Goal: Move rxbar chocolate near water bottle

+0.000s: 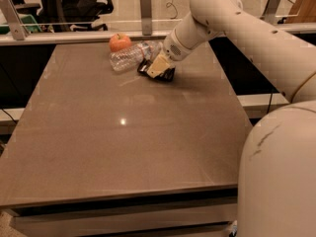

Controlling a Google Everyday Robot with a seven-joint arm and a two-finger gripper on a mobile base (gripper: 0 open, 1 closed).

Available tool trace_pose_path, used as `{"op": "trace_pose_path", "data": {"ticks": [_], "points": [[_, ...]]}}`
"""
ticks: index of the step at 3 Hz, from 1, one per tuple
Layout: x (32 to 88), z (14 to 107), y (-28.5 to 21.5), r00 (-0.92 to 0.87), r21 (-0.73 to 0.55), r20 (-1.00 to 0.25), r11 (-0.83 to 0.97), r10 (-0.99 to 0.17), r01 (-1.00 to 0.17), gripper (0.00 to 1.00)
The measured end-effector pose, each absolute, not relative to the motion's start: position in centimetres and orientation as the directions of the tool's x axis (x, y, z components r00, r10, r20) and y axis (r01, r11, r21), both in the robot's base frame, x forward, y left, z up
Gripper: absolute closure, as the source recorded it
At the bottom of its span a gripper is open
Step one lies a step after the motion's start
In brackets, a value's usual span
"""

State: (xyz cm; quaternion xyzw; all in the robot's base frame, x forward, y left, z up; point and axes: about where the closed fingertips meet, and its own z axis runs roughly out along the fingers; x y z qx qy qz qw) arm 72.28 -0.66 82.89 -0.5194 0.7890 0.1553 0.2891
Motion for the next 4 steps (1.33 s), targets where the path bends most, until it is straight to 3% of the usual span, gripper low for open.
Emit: {"op": "trace_pose_path", "data": {"ticks": [2, 3, 4], "points": [[72.77, 82.91, -0.48, -0.292, -0.061, -0.616, 0.413, -0.732, -0.908, 0.14], [72.72, 82.67, -0.62, -0.291, -0.061, -0.613, 0.412, -0.734, -0.909, 0.0], [72.64, 82.69, -0.73, -0.29, -0.062, -0.614, 0.411, -0.734, -0.91, 0.0]]}}
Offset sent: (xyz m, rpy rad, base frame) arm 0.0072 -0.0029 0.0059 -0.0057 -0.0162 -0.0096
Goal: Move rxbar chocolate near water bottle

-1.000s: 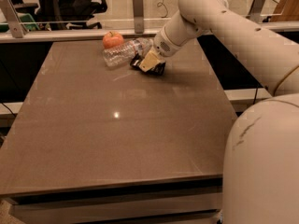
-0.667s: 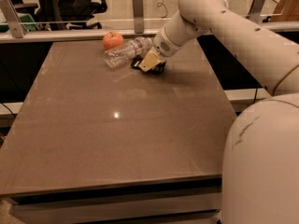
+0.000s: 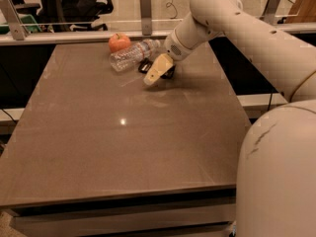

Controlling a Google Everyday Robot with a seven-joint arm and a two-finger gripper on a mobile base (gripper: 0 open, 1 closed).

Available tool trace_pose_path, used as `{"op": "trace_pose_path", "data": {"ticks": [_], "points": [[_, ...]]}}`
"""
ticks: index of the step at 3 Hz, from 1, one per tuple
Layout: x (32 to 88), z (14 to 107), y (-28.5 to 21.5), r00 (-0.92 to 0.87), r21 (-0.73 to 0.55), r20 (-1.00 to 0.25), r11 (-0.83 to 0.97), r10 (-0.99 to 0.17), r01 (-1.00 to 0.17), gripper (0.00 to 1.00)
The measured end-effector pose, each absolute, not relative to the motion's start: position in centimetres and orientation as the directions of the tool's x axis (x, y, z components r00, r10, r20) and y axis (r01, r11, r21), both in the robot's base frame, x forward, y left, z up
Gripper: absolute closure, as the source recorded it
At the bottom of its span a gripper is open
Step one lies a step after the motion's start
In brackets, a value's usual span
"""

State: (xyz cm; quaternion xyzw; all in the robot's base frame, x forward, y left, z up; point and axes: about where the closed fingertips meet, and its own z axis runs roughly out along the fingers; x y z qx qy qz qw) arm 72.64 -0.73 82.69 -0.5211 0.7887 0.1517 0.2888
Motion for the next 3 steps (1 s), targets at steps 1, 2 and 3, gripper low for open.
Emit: {"op": "trace_pose_path", "data": {"ticks": [1, 2, 3], "points": [[71.2, 83.7, -2.6, -0.294, -0.053, -0.636, 0.42, -0.714, -0.906, 0.0], [68.3, 85.1, -7.1, -0.308, -0.039, -0.661, 0.441, -0.684, -0.896, 0.0], [66.0, 85.6, -13.1, -0.355, -0.012, -0.684, 0.496, -0.638, -0.868, 0.0]]}}
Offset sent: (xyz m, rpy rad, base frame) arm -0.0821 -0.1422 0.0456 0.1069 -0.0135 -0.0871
